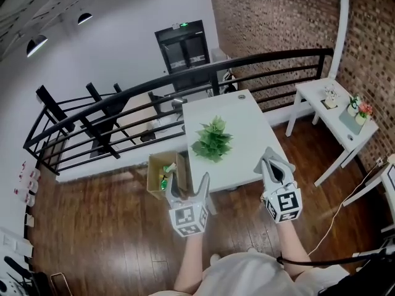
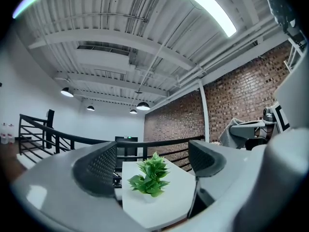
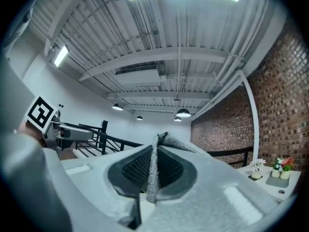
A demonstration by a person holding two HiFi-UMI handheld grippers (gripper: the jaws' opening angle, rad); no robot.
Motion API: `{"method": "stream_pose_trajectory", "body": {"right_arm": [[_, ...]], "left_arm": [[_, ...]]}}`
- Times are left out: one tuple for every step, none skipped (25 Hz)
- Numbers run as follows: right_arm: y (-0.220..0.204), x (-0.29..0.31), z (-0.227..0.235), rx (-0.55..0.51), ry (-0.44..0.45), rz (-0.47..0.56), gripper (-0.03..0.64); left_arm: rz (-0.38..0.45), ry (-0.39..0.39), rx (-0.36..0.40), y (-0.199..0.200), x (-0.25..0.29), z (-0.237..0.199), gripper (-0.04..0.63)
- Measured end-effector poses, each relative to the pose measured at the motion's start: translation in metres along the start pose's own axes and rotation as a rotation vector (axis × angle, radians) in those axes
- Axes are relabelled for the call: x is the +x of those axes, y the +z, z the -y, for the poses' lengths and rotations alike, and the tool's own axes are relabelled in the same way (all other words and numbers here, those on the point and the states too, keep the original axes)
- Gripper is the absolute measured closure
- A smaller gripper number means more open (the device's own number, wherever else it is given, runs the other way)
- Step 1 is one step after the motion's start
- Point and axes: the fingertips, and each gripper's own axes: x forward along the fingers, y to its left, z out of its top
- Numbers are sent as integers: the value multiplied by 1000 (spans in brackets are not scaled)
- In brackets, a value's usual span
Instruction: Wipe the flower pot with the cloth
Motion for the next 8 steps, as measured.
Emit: {"method": "stream_pose_trajectory", "body": {"right_arm": [[0,2,-2,-3,2,-6,619],[0,4,-3,-5,4,-13,620],[0,6,-4,-4,5,-17,620],[-1,7,-5,-3,6,-20,620],[-2,7,-7,-1,7,-22,619],[-2,8,-9,2,8,-22,620],[-3,8,-11,4,9,-22,619],[-3,9,-14,6,11,-20,620]], "left_arm": [[5,-4,3,1,0,-1,110],[7,-8,8,2,1,-1,110],[7,-11,15,2,1,-1,110],[5,-13,20,2,1,-1,110],[3,-12,21,0,0,-2,110],[3,-10,20,-1,-1,-4,110],[3,-8,19,-2,-1,-6,110],[3,-5,18,-2,-2,-8,110]]}}
